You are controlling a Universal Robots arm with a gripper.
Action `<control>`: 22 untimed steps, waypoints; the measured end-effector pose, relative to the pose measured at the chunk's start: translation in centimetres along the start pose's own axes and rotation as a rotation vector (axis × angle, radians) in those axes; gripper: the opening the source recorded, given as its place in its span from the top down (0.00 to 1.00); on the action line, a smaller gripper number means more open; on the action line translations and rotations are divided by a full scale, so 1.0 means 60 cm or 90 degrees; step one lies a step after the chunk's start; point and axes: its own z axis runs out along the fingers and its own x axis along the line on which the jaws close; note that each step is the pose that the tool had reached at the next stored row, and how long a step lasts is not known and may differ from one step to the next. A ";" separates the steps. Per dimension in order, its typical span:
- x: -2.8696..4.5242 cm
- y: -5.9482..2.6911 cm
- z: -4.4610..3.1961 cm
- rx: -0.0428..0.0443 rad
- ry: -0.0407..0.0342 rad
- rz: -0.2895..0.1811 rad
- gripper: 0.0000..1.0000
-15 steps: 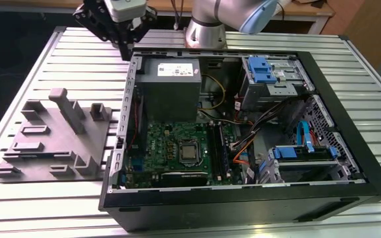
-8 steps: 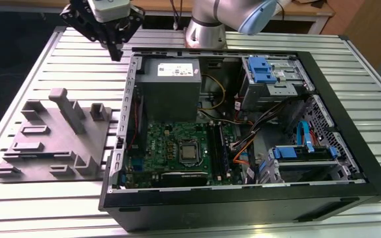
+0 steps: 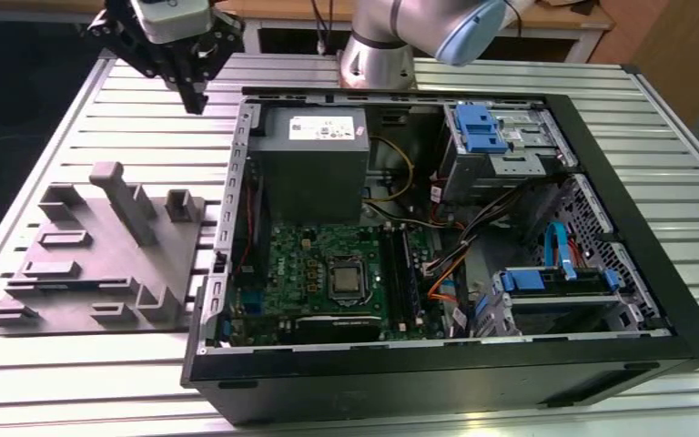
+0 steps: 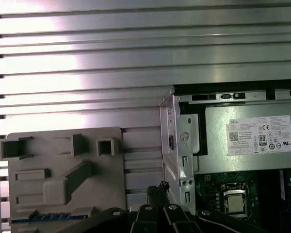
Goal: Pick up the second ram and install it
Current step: 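Reach for the second ram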
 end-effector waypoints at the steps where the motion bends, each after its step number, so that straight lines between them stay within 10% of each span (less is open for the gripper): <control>1: 0.003 0.000 0.001 0.0000 0.0000 0.000 0.90; 22: 0.051 -0.032 0.018 0.0000 0.0000 0.000 0.90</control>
